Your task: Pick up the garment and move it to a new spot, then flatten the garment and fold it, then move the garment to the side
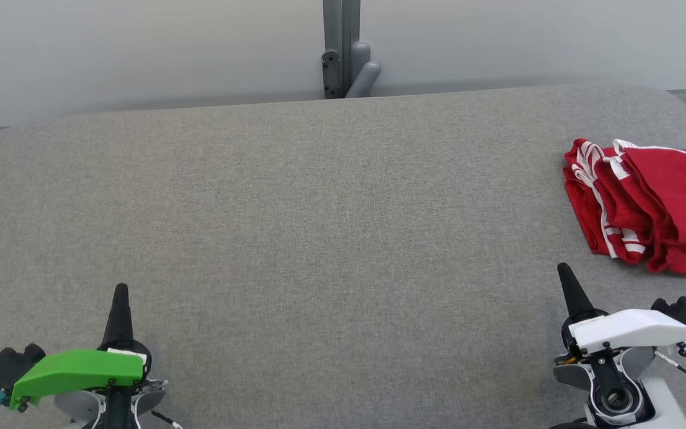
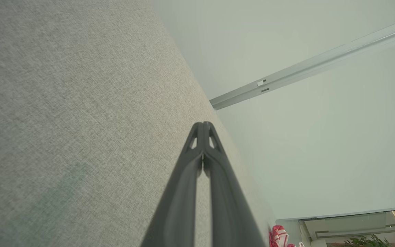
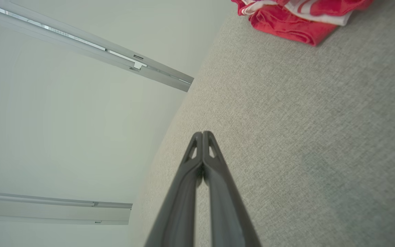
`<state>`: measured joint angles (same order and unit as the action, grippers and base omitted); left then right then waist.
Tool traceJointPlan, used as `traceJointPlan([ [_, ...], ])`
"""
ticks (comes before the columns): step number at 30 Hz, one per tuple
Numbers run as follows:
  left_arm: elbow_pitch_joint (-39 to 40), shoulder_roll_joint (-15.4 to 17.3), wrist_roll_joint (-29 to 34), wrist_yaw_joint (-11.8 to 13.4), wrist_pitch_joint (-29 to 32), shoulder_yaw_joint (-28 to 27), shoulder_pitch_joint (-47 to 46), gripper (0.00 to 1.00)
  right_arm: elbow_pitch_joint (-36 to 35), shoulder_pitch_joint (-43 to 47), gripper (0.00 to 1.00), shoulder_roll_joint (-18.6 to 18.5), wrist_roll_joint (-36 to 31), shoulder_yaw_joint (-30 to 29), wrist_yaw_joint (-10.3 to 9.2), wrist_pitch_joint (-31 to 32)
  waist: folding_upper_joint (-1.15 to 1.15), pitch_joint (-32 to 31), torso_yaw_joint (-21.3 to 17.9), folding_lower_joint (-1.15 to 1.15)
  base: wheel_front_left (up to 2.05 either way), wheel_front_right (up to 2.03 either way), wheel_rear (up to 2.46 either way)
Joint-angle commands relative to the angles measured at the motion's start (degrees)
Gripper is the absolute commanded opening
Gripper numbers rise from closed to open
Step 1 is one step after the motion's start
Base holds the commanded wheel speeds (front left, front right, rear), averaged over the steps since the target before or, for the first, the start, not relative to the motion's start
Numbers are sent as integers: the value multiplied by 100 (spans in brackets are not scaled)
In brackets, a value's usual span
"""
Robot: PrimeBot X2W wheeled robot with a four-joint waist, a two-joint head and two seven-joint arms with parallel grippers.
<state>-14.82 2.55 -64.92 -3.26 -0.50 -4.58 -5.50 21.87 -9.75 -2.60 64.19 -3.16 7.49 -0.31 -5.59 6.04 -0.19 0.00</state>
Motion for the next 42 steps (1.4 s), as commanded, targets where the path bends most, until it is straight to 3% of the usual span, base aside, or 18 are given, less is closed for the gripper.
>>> traceJointPlan([
  [1, 83, 33, -143, 26, 40, -35, -153, 0, -78, -107, 0, -37, 146, -34, 3, 36, 0, -1, 0, 0, 0, 0, 0],
  [42, 263, 44, -2135, 81, 560, -215, -345, 0, -260, -179, 0, -85, 2234, -276, 2, 545, 0, -47, 11, 0, 0, 0, 0],
])
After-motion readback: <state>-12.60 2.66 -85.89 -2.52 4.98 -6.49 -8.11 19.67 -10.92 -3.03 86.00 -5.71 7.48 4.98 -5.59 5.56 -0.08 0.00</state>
